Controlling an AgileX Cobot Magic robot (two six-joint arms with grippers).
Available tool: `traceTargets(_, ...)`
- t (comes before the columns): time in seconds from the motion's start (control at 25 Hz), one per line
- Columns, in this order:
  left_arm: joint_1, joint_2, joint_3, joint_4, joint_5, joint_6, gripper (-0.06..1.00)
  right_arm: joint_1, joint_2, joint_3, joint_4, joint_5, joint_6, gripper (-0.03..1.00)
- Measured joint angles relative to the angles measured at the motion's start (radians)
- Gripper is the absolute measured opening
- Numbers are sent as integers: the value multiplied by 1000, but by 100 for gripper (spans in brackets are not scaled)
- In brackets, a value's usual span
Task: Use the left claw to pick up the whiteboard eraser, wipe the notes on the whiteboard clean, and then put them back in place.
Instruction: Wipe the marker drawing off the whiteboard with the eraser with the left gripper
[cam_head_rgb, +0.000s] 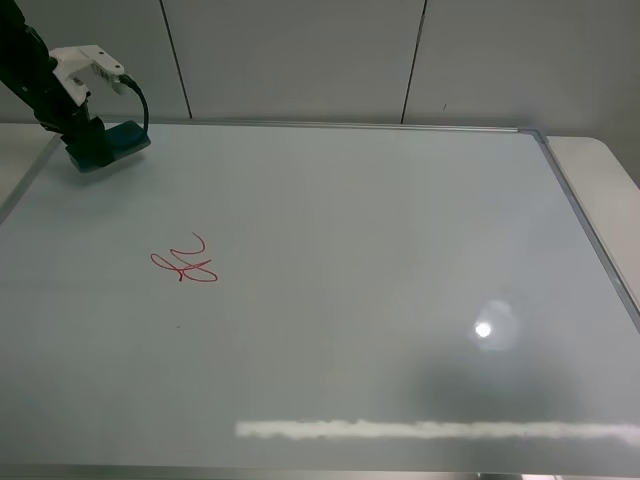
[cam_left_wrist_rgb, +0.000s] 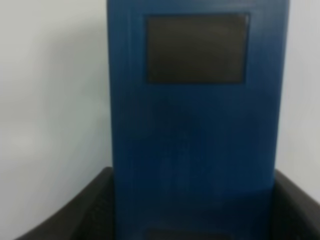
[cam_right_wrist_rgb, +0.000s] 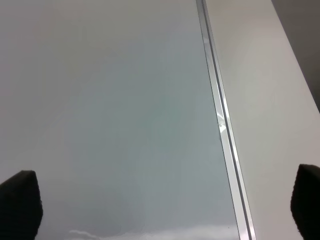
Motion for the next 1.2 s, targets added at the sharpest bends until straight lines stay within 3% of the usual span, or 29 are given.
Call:
traceTargets(0.24,-68,-113,0,64,132,-205,55,0,0,0,0,0,0,99)
traceTargets(0.44,-129,-250,61,94,131,-360,55,0,0,0,0,0,0,99)
traceTargets(0.64,-167,-407,241,107,82,-479,55,0,0,0,0,0,0,99)
traceTargets(0.8,-187,-532,444,113,-4,-528,55,0,0,0,0,0,0,99)
traceTargets(1.2,-191,-656,896,98,-355,-568,55,0,0,0,0,0,0,99)
